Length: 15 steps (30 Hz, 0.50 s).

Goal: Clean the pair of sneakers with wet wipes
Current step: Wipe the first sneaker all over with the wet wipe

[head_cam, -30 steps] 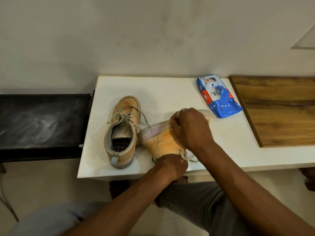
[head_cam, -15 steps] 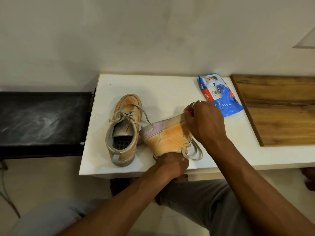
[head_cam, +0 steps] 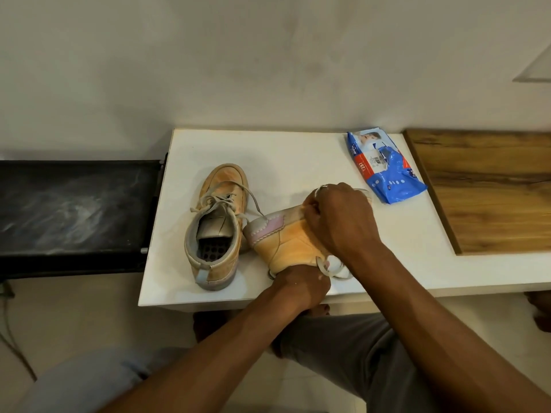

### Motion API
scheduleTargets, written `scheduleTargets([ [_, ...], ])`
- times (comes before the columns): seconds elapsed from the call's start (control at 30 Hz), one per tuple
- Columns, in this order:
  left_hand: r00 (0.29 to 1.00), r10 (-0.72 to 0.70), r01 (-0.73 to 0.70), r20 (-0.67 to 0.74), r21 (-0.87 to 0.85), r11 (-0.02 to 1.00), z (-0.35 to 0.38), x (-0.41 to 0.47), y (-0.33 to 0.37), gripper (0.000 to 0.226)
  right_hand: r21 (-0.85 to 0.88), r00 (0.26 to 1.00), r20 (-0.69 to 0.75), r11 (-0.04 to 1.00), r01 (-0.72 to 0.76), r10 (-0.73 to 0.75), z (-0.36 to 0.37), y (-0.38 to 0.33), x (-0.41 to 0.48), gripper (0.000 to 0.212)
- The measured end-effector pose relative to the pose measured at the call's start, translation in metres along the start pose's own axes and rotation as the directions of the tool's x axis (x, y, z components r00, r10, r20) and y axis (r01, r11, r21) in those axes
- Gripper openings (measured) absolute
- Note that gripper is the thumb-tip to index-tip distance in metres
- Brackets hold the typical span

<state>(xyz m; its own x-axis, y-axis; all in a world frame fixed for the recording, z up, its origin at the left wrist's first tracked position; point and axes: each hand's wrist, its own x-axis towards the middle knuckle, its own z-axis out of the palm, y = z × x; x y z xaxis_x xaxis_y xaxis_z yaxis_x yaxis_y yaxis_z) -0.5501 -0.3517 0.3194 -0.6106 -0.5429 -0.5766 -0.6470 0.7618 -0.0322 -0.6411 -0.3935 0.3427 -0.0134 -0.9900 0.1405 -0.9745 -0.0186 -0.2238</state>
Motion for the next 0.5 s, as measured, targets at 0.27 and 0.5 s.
scheduleTargets([
  [0.27, 0.996, -0.09, 0.09, 0.004, -0.092, 0.992, 0.004, 0.007, -0.002, 0.044, 0.016, 0.987, -0.079, 0.991, -0.136, 0.137, -0.008, 0.018, 0.006, 0.023],
  [0.5, 0.994, 0.105, -0.107, -0.03, -0.053, 0.993, 0.013, 0.011, -0.006, 0.037, 0.127, 0.995, 0.027, 0.987, 0.094, -0.098, 0.012, -0.015, -0.006, 0.024],
])
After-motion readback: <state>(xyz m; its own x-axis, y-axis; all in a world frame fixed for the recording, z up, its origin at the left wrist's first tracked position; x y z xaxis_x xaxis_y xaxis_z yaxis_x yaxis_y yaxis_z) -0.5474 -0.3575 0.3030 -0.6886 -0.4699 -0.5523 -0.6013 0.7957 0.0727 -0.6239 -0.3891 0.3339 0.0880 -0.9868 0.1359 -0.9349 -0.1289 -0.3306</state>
